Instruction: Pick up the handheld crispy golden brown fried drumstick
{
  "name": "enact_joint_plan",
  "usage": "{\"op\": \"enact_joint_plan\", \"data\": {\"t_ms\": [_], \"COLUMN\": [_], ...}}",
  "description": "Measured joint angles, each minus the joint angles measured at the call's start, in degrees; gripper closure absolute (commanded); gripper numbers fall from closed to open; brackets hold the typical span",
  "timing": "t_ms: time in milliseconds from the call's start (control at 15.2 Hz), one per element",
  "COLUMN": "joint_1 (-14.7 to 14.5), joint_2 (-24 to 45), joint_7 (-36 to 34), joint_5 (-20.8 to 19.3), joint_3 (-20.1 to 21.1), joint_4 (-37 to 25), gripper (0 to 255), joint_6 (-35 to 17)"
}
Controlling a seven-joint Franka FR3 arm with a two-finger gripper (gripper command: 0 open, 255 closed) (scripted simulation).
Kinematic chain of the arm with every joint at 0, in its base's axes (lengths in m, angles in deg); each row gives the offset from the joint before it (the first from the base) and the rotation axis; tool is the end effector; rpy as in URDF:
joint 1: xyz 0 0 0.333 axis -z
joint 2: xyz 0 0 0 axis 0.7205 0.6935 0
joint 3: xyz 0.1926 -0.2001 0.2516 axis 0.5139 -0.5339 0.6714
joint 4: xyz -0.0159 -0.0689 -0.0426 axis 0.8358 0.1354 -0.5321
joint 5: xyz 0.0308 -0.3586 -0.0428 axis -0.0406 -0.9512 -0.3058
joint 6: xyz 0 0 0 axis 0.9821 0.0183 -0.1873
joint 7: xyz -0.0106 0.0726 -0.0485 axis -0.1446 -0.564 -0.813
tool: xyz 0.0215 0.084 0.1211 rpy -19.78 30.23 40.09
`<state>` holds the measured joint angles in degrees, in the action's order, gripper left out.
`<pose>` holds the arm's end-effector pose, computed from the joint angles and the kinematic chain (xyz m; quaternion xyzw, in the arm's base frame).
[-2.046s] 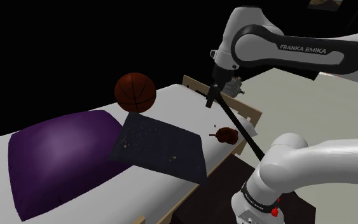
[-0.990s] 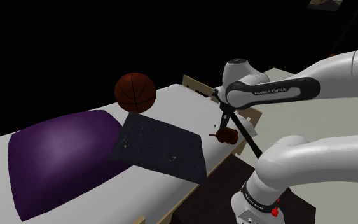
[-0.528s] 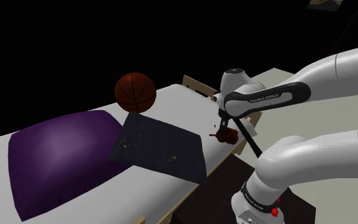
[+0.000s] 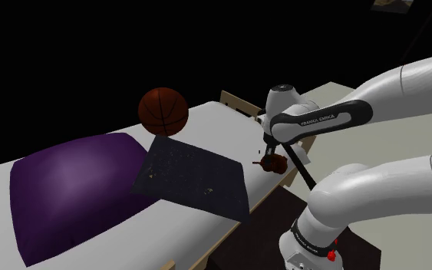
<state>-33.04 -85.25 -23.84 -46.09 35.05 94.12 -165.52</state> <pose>0.2172 -0.1175 0.3614 0.9819 0.1590 -0.0571 0.0854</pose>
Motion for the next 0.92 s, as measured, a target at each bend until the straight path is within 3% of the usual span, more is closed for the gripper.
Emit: {"op": "enact_joint_plan", "data": {"t_ms": [330,924], "joint_1": [-0.1,-1.2], "joint_2": [-0.3,-5.4], "joint_7": [0.0,1.8], "joint_5": [0.2,2.5], "joint_3": [0.1,1.1], "joint_4": [-0.2,-4.0], "gripper": [255,255], "joint_6": [0.5,9.3]}}
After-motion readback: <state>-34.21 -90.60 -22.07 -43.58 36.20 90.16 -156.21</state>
